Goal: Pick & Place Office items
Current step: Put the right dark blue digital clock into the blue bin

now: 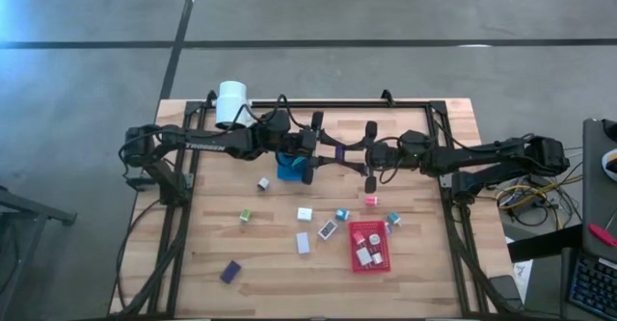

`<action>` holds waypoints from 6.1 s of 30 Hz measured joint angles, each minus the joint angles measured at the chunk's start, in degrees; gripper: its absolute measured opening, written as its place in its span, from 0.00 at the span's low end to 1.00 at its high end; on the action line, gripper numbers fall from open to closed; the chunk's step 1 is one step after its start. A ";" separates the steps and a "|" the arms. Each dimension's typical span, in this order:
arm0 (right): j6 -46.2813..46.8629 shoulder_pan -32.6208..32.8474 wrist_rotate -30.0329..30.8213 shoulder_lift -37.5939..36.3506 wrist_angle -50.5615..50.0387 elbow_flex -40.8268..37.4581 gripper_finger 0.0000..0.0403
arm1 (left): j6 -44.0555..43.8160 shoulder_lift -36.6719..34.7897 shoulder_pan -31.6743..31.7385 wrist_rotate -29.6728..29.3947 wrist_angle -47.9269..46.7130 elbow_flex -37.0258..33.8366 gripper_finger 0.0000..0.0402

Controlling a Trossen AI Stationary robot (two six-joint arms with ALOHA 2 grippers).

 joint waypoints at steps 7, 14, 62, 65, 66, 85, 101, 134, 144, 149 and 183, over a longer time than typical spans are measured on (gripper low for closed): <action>0.23 0.00 0.01 -0.36 0.12 -0.06 0.49 | 0.21 0.00 -0.05 0.26 0.02 -0.04 0.38; 0.56 -0.04 0.24 -4.23 -2.49 -0.09 0.68 | -0.03 -0.23 -0.11 0.43 -0.95 -0.09 0.38; 5.01 -0.07 -1.49 -59.71 -24.29 -25.39 0.02 | -3.07 -56.77 0.07 -8.35 -4.09 -37.53 0.38; 5.04 -0.04 -1.47 -60.90 -25.69 -25.54 0.02 | -3.08 -62.95 0.07 -8.34 -4.33 -41.85 0.38; 5.20 -0.04 -1.41 -61.25 -26.64 -25.61 0.02 | -3.14 -64.84 0.07 -8.31 -4.40 -43.18 0.38; 7.46 -0.06 -1.33 -65.13 -28.94 -27.17 0.02 | -2.41 -93.64 0.07 -9.66 -9.87 -64.08 0.38; 7.15 -0.07 -1.33 -64.78 -29.04 -27.19 0.02 | -0.86 -96.24 0.07 -9.55 -15.95 -64.19 0.38; 5.63 -0.04 3.21 -64.78 -27.96 -28.37 0.02 | -5.28 -59.75 0.21 -27.08 -8.05 -41.24 0.38; 5.62 -0.04 3.21 -64.78 -27.97 -28.37 0.02 | -5.01 -31.09 2.94 -26.78 -21.22 -23.79 0.38; 5.42 -0.04 3.19 -64.78 -27.98 -28.37 0.02 | -4.55 -20.85 5.66 -23.59 -26.09 -18.55 0.38; 4.34 -0.06 3.17 -64.74 -27.10 -28.37 0.02 | -4.74 2.78 11.28 -19.30 -25.49 -15.26 0.38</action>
